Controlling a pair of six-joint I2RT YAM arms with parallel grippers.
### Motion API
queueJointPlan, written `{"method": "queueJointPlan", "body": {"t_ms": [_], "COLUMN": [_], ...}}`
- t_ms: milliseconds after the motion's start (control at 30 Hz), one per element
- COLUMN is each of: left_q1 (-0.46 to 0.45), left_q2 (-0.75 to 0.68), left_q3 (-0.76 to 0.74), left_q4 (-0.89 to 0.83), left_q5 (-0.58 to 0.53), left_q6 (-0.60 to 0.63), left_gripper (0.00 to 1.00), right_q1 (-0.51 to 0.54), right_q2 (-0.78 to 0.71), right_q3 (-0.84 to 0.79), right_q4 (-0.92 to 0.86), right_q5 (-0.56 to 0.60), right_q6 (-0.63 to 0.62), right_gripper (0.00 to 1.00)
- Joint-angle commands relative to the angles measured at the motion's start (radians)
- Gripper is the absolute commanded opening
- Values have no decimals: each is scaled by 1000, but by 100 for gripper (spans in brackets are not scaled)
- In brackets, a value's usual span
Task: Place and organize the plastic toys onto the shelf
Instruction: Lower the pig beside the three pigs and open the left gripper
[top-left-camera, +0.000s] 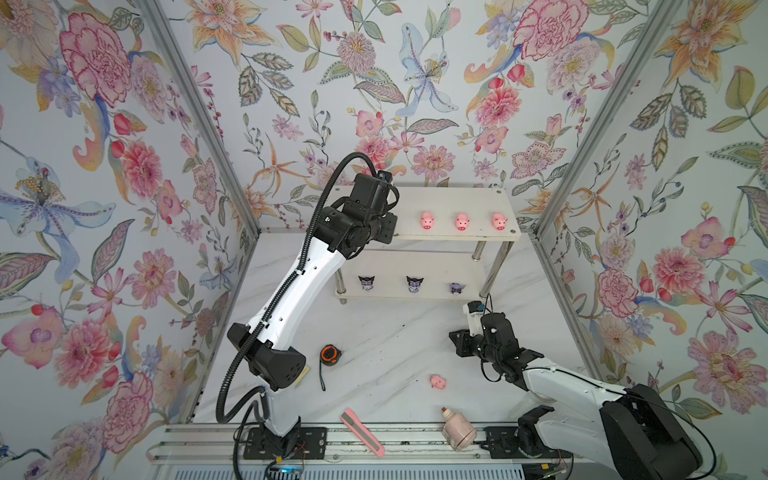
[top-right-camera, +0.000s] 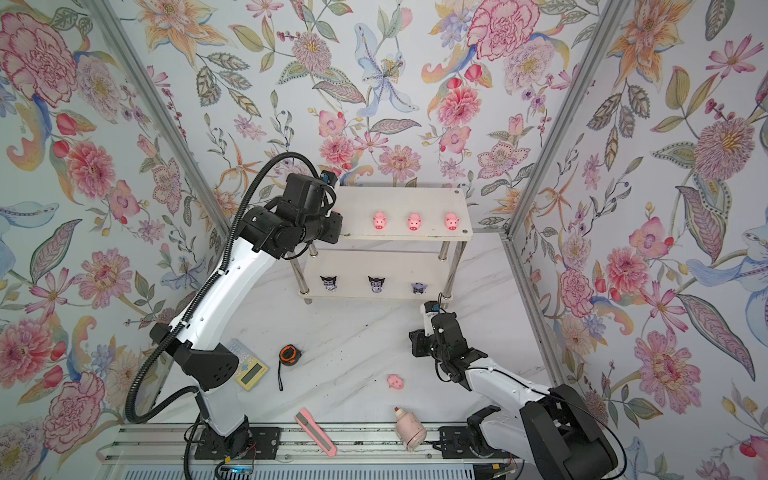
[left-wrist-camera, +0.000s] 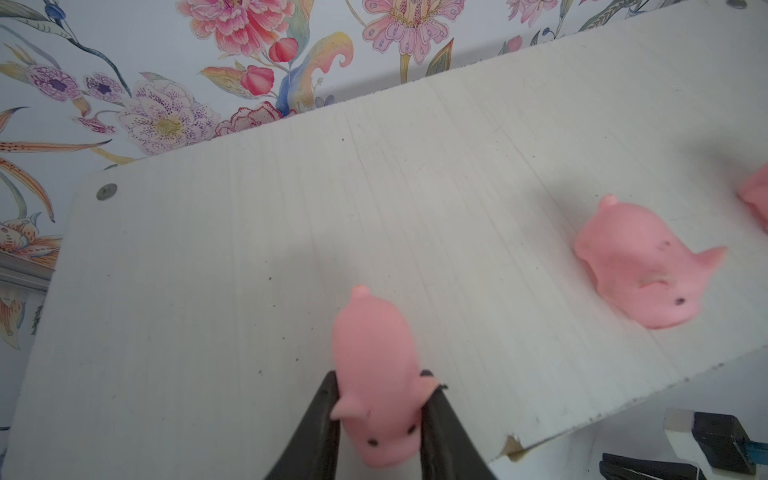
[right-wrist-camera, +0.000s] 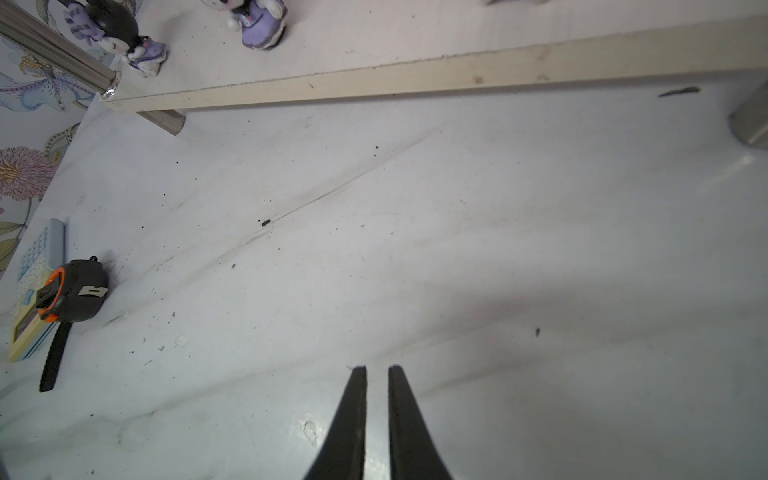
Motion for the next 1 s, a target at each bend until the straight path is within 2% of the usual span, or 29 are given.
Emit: {"method": "queueJointPlan", "body": {"t_ms": [0,300,467,633,800,900,967], "left_q1": [7,7,8,7,7,6,6], "left_q2": [-30,-22,-22,-23,-31,-81,-145], "left_q3": [-14,-43,-49,-35,54,64,9], "left_q4": [-10,16,18,14,-16,5,43], "left_q5": [-14,11,9,8,-8,-13,-17], "left_q6": [-16,-22,-25,-25,-17,-10,-15], "left_gripper": [32,36,49,56,60,62,62], "right_q1": [-8,-8,-9,-9,-9,-10,-10], "right_q2": [0,-4,-5,-1,0,-3,-10], "right_q3": [13,14,14,14,16,17,18], "right_q4": [-12,-16,-16,-17,-19,-22,-28], "right_q5": [-9,-8,-8,-6,-8,-8,-5], "right_q6": [9,8,9,9,8,7,5], "right_gripper": [14,14,14,15,15,15,15]}}
